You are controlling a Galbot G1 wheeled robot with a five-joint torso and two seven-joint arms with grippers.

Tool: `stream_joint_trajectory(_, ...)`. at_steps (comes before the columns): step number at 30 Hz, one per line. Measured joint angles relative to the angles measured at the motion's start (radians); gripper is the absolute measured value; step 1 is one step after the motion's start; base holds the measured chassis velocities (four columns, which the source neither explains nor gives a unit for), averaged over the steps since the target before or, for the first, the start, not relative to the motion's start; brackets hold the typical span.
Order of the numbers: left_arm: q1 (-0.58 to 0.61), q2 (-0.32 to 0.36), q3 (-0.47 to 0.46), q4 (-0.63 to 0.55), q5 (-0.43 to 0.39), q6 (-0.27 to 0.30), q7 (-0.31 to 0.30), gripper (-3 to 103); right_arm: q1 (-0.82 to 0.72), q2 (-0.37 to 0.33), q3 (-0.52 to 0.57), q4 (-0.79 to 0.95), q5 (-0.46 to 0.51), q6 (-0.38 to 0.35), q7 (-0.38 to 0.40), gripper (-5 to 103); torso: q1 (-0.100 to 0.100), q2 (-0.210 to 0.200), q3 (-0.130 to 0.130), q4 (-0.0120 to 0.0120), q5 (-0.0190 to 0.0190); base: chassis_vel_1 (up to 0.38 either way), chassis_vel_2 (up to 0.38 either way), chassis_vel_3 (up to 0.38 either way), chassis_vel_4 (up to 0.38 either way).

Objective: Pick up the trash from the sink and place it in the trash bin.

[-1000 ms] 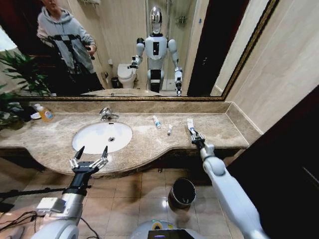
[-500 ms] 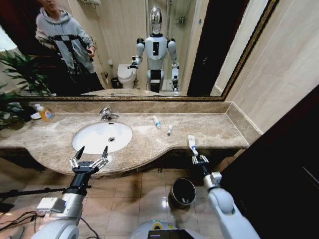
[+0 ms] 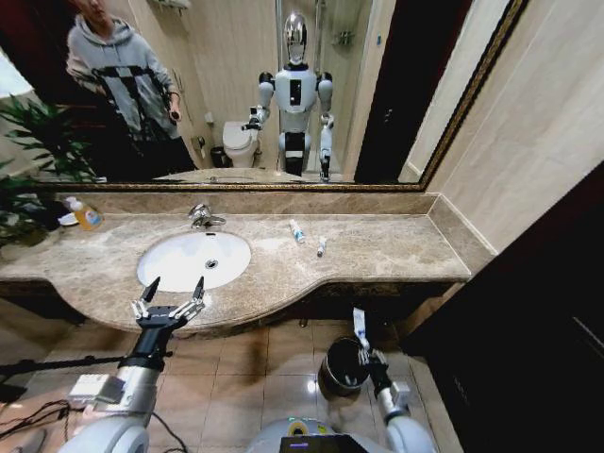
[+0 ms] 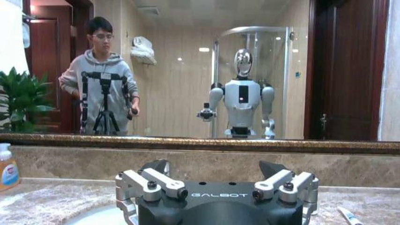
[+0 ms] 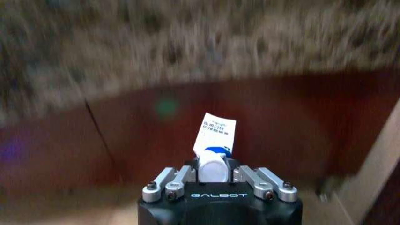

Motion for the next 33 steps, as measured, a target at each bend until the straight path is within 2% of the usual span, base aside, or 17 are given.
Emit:
stream_joint_trajectory(8, 0.0, 0.0, 0.0, 0.0, 0.0, 0.0, 0.0, 100, 0.093, -0.006, -0.005, -0.229, -0.099, -0.008, -0.033, 25, 0.0, 0.0, 0.0, 0.0, -0.0001, 0.0, 0.0, 0.0, 0.0)
stream_joint_trajectory(11, 0.0, 0.0, 0.0, 0.0, 0.0, 0.0, 0.0, 100, 0.16, -0.001, -0.004, -0.378, -0.184, -0.015, -0.056, 25, 0.0, 0.0, 0.0, 0.0001, 0.0001, 0.0, 0.0, 0.0, 0.0)
stream_joint_trajectory(19, 0.0, 0.0, 0.0, 0.0, 0.0, 0.0, 0.0, 100, 0.271, 0.03, -0.001, -0.585, -0.237, -0.021, -0.076, 25, 0.0, 0.0, 0.0, 0.0001, 0.0, 0.0, 0.0, 0.0, 0.0)
stream_joint_trajectory(33, 0.0, 0.0, 0.0, 0.0, 0.0, 0.0, 0.0, 100, 0.332, 0.032, -0.004, -0.621, -0.263, -0.023, -0.074, 25, 0.0, 0.0, 0.0, 0.0, 0.0, 0.0, 0.0, 0.0, 0.0)
